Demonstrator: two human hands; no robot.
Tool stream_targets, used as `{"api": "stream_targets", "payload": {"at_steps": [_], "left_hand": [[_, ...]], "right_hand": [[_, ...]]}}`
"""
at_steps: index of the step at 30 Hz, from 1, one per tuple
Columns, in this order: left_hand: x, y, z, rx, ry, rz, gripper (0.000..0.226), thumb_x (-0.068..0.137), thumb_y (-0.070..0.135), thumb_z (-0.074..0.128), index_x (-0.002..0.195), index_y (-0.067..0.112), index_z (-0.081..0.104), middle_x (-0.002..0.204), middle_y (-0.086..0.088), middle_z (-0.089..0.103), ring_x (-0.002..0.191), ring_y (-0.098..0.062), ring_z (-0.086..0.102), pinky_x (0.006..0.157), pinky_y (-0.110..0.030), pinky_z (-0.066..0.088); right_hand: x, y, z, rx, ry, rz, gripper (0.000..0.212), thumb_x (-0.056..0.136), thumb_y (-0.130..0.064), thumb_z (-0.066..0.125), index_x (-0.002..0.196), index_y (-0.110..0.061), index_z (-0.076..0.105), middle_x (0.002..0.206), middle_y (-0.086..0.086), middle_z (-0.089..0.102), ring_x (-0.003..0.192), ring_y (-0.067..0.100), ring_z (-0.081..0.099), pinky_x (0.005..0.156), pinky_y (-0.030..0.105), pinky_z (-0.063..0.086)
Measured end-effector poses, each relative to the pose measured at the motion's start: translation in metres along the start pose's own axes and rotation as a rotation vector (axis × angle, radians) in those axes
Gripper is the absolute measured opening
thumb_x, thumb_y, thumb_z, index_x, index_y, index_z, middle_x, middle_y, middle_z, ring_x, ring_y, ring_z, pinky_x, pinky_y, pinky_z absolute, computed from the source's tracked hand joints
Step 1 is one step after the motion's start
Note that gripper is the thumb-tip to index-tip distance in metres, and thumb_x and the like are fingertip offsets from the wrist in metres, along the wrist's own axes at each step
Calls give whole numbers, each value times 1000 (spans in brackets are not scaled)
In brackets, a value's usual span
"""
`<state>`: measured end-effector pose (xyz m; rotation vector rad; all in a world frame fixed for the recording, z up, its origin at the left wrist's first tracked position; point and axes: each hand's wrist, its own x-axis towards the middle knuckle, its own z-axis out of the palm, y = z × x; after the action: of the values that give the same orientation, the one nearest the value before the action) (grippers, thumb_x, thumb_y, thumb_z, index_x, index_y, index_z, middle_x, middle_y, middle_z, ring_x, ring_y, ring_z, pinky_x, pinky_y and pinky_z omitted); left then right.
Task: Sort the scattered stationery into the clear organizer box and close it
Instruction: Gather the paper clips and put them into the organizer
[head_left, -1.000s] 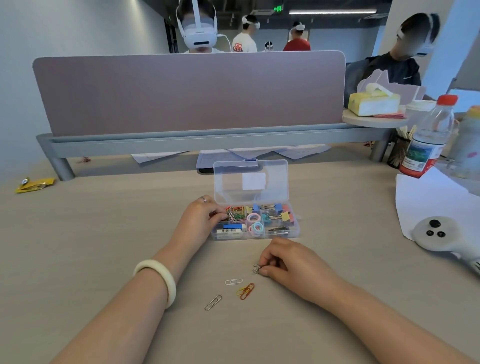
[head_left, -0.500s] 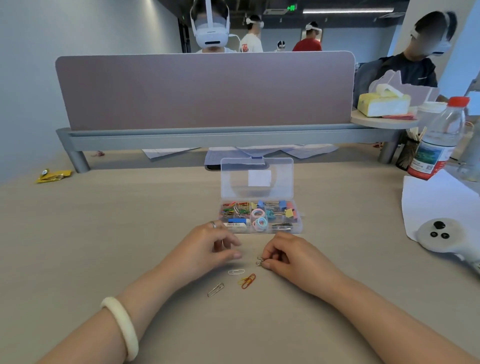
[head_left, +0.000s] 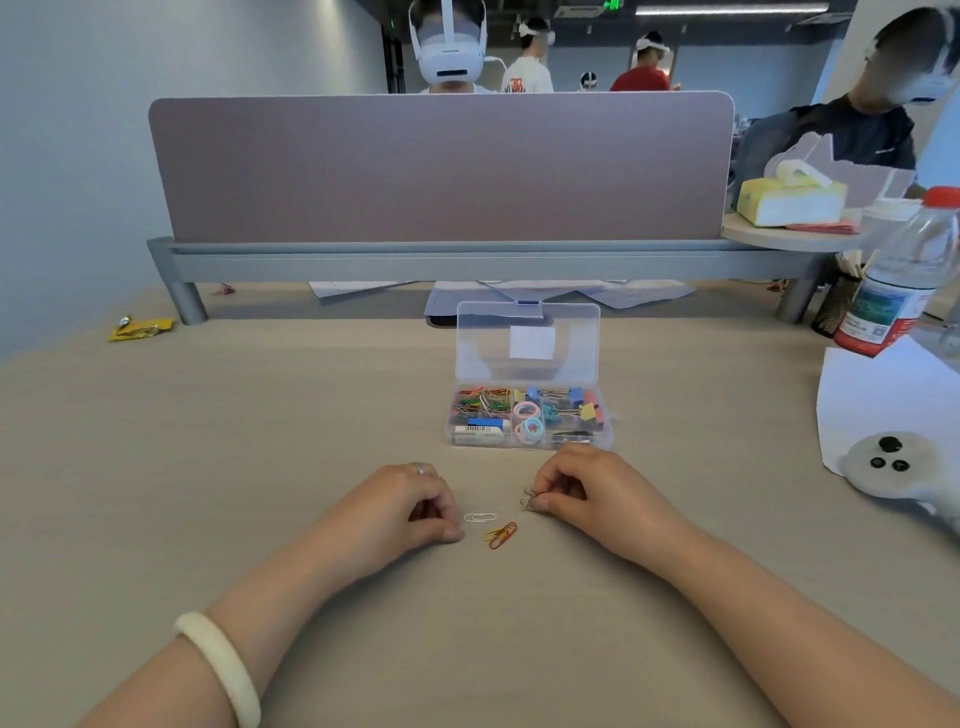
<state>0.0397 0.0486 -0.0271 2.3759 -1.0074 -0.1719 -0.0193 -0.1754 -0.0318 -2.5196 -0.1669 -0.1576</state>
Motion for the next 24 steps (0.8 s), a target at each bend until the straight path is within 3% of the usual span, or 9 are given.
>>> {"api": "stream_targets", "payload": {"at_steps": [5,9,13,16,20,24], "left_hand": [[6,11,11,-87,138,14,7,74,20,72,70,20,66,68,11,53,71,1,49,59,-9,36],[9,16,20,-76,157,24,8,74,25,71,78,18,69,73,11,54,73,1,49,60,-9,35],[6,16,22,-35,237,1,40,62,49,74,91,22,67,79,19,46,75,6,47,65,-4,34],[4,16,24,73,183,-11,65,49,67,67,98,24,64,86,19,43,83,1,45,72,-6,34],[6,16,26,61,175,17,38,65,45,74,92,21,64,84,14,44,77,0,44,66,-7,33],[8,16,28,54,163,74,23,73,36,70,88,19,65,78,19,41,72,5,42,63,-8,32]], "right_hand": [[1,2,-10,71,-12,45,10,78,-23,68,73,-28,61,77,-10,58,66,6,50,62,17,40],[0,2,-7,62,-80,63,10,77,-25,70,72,-28,62,71,-11,57,61,4,49,61,18,40],[1,4,-12,28,-77,27,8,78,-25,70,76,-32,66,81,-10,63,73,6,54,70,23,45],[1,8,-19,8,-103,6,11,75,-29,72,86,-27,70,84,-10,62,75,5,54,72,22,45],[0,14,-23,20,-194,34,40,68,-37,76,106,-31,64,89,-17,51,83,2,53,75,14,43],[1,15,-16,29,-163,-17,31,72,-34,74,102,-32,66,90,-15,52,85,2,54,76,14,43]]}}
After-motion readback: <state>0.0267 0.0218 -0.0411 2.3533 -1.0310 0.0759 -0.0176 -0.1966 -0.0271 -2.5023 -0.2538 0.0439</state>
